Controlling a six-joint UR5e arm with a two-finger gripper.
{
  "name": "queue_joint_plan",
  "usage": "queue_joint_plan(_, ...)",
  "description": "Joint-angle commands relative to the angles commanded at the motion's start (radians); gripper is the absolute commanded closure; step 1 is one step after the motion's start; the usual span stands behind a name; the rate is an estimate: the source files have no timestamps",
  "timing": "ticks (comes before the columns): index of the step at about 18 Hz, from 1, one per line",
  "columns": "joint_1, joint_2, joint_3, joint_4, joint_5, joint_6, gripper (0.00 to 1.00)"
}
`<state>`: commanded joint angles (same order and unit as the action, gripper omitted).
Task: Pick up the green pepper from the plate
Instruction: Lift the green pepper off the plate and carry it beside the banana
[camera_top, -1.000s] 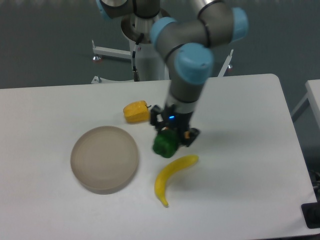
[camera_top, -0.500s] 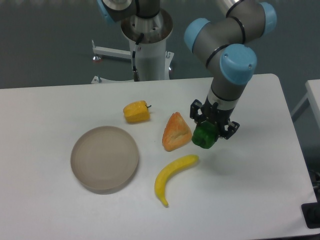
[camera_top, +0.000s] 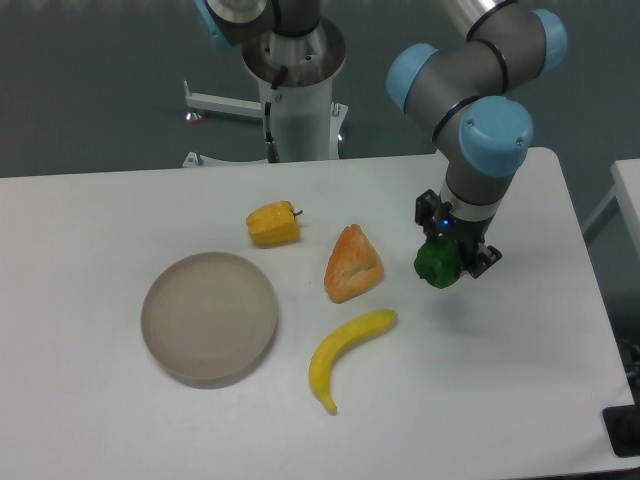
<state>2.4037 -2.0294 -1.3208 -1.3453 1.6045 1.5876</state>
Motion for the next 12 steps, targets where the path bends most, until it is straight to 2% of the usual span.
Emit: queue_joint_plan(12,0.002,-0.009,0.025,-0.003,-0.014,0.002,1.0)
